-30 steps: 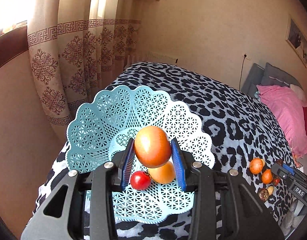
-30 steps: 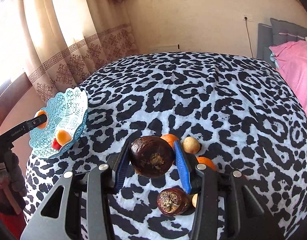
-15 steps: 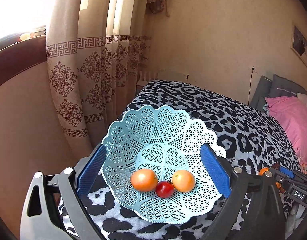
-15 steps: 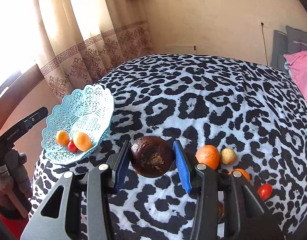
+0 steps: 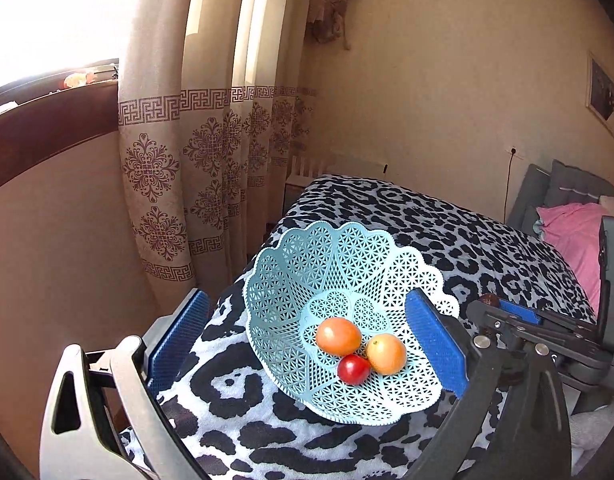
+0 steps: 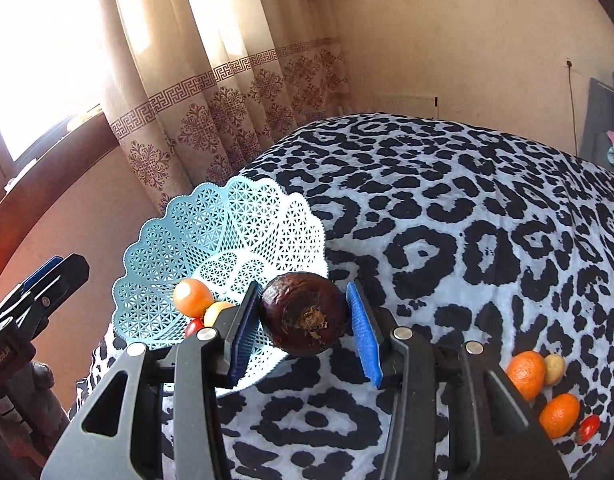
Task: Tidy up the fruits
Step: 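Carry the passion fruit into the blue basket and open the right tool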
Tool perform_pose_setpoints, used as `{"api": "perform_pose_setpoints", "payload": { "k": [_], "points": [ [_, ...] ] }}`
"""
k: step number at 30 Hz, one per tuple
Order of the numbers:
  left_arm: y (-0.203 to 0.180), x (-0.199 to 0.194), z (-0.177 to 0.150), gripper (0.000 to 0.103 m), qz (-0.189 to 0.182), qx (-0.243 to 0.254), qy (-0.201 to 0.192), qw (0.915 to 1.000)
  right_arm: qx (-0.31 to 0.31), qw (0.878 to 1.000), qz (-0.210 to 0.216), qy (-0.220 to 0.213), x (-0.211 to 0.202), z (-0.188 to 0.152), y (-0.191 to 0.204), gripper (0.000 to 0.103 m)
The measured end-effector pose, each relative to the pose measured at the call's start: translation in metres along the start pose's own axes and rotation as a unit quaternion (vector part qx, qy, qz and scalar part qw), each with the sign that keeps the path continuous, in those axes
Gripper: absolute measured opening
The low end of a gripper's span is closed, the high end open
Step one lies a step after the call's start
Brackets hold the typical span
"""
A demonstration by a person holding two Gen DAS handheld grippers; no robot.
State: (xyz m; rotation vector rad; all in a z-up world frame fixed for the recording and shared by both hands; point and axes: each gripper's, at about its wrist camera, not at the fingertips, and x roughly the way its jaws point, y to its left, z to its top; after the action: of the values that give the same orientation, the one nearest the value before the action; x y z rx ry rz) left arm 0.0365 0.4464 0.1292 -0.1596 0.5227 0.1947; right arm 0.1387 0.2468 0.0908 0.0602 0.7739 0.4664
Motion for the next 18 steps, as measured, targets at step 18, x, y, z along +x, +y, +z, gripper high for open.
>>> {"api": "perform_pose_setpoints", "payload": {
  "k": [18],
  "points": [
    [0.014,0.007,-0.004,0.1,0.015,-0.027,0.021,0.9993,0.029,0.999,0.025,-0.013,-0.005,0.005,-0.005,0.046]
  ]
}}
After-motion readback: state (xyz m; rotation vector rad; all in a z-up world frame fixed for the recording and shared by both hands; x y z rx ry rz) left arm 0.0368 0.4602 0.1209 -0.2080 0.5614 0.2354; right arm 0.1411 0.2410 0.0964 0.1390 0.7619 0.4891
